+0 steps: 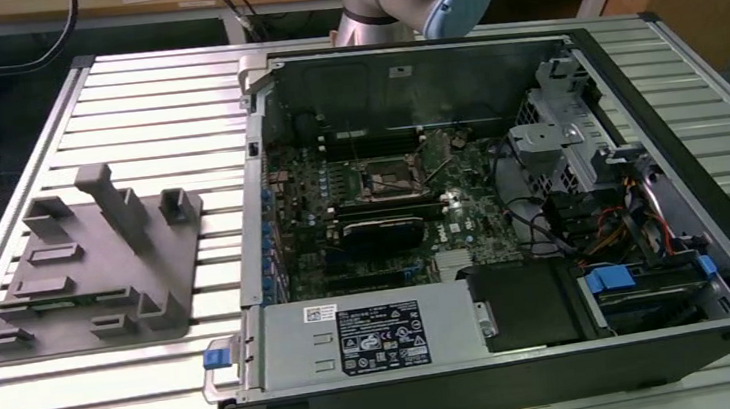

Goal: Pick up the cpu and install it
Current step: 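Pick up the cpu and move it towards the insertion slot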

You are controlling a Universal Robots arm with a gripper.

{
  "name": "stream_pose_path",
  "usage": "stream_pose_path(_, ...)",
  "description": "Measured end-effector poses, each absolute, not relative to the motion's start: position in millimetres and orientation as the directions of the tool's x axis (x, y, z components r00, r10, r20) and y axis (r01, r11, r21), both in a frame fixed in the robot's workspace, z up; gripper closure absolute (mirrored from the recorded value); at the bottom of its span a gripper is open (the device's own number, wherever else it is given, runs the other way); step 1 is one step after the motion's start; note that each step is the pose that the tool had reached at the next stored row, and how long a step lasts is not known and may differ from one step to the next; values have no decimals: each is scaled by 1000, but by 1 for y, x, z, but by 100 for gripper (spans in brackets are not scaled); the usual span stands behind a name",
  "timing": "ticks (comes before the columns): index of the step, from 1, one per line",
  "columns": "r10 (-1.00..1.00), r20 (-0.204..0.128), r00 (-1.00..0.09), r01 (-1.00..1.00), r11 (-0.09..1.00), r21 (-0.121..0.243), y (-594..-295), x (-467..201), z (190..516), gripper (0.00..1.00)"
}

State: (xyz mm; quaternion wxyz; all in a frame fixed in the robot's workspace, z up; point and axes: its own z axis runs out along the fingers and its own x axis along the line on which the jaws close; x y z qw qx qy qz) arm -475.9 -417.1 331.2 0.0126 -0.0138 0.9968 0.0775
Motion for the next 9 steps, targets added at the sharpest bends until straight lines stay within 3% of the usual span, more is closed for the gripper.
stream_pose_path(9,-25,-27,-999,-30,987,158,-417,-476,339,45)
